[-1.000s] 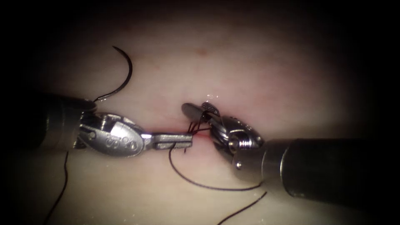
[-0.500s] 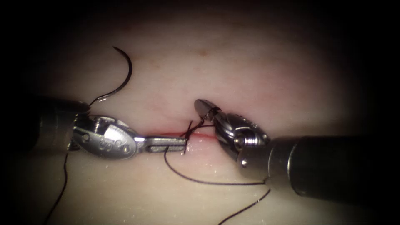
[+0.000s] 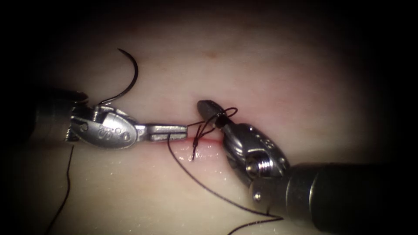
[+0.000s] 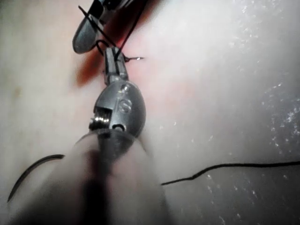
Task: Wound Closure
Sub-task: Pull tail through loop with right holder and pull up with left grippers to tighten knot
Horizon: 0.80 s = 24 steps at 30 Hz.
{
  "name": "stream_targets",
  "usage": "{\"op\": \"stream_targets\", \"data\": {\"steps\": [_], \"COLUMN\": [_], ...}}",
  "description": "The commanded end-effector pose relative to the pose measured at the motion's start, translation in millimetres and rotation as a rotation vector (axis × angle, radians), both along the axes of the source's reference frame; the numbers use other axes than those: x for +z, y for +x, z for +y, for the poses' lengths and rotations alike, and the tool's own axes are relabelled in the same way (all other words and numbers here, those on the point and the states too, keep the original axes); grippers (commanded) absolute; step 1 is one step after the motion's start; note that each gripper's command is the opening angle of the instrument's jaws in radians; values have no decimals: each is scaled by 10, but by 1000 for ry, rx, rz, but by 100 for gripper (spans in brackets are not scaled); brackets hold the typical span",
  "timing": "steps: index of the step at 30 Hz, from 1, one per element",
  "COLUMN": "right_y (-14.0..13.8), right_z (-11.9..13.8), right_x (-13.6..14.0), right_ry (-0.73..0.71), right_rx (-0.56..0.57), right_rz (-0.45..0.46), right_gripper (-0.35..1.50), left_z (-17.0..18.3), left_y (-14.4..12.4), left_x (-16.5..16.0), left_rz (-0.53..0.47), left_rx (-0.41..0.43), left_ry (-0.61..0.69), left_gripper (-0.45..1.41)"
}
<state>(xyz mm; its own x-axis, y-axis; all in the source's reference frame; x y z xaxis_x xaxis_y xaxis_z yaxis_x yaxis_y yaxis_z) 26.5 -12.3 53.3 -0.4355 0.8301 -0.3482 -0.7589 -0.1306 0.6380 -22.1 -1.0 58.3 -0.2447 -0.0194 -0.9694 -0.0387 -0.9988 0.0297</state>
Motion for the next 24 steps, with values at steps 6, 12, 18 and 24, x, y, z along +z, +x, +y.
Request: {"op": "stream_targets", "data": {"steps": [6,12,18,24], "right_y": [9,10,12,13], "right_z": [-22,-35,-48,-54], "right_x": [-8,-13,-9,-10], "right_ry": [-73,-104,-116,-123], "right_rx": [-40,-68,-87,-122], "right_rz": [3,5,9,16], "right_gripper": [-35,-35,-35,-35], "left_z": [23,49,72,98], "left_y": [0,1,-3,-8], "left_x": [12,23,34,40], "left_rz": [-5,1,-6,-5], "left_rx": [-2,-23,-44,-60], "left_ry": [26,66,133,161], "left_gripper": [-45,-45,-45,-45]}}
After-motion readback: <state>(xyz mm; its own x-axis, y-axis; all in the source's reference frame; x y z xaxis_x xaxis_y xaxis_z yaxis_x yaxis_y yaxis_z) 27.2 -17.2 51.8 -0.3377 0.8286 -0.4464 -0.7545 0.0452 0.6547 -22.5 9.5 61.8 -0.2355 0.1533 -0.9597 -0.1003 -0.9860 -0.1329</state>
